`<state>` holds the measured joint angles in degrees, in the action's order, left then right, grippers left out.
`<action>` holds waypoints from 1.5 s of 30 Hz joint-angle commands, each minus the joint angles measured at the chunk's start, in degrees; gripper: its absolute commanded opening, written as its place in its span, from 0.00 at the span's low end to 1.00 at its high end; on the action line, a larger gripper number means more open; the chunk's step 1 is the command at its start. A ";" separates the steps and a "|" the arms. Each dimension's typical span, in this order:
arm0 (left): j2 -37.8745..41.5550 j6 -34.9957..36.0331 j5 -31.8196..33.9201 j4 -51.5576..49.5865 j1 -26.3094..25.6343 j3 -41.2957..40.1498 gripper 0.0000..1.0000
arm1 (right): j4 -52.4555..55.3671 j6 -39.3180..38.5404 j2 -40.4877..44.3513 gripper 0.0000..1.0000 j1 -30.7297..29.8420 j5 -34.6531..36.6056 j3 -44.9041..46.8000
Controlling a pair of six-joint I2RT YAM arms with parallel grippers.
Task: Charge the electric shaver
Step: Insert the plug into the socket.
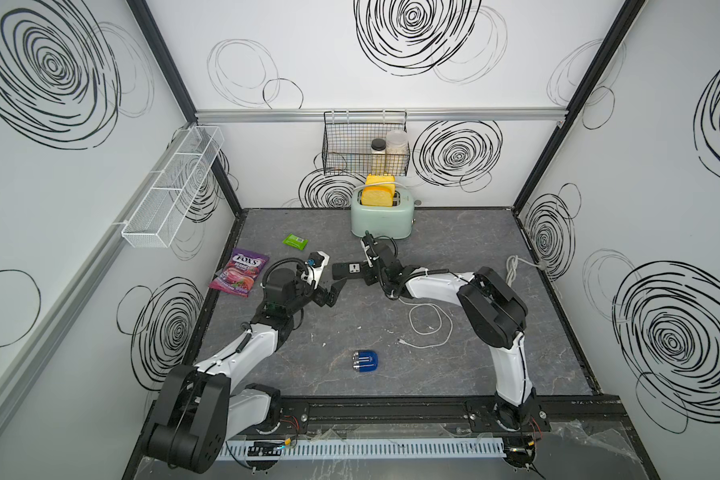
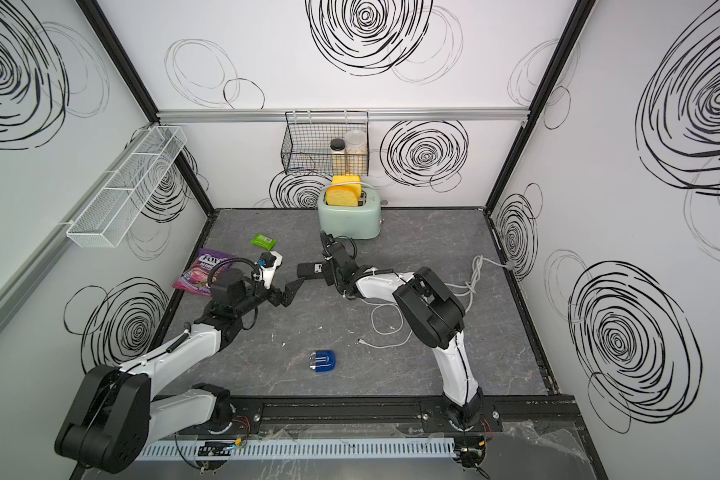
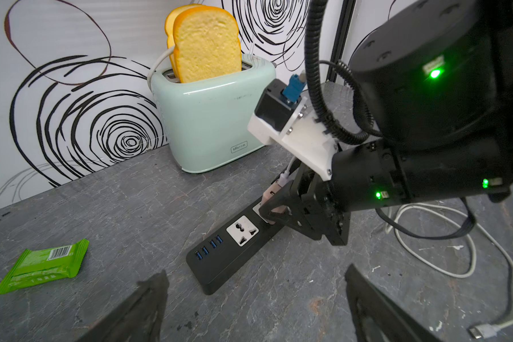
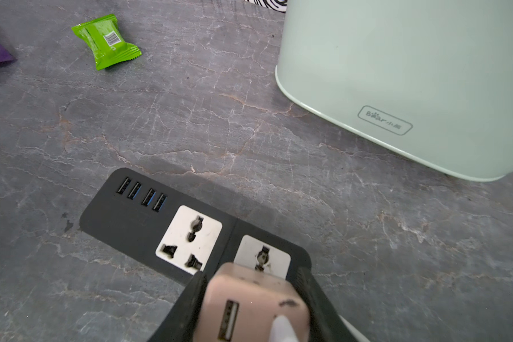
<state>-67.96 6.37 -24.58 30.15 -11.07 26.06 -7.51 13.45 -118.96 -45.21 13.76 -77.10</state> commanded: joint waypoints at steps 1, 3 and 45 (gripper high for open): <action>1.84 -1.45 -1.00 4.81 0.50 -0.55 0.97 | 8.51 5.04 -2.28 0.00 -0.52 -1.97 4.19; 2.20 -1.53 -0.52 5.18 0.53 -0.49 0.97 | 7.63 6.75 -1.85 0.00 -0.96 -1.43 6.21; 5.91 -2.04 -0.38 3.95 2.63 1.41 0.97 | 7.72 13.37 8.17 0.86 -0.98 -7.91 4.64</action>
<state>-63.24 4.08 -24.29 32.25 -8.82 25.93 2.50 26.09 -113.86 -45.58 8.47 -74.54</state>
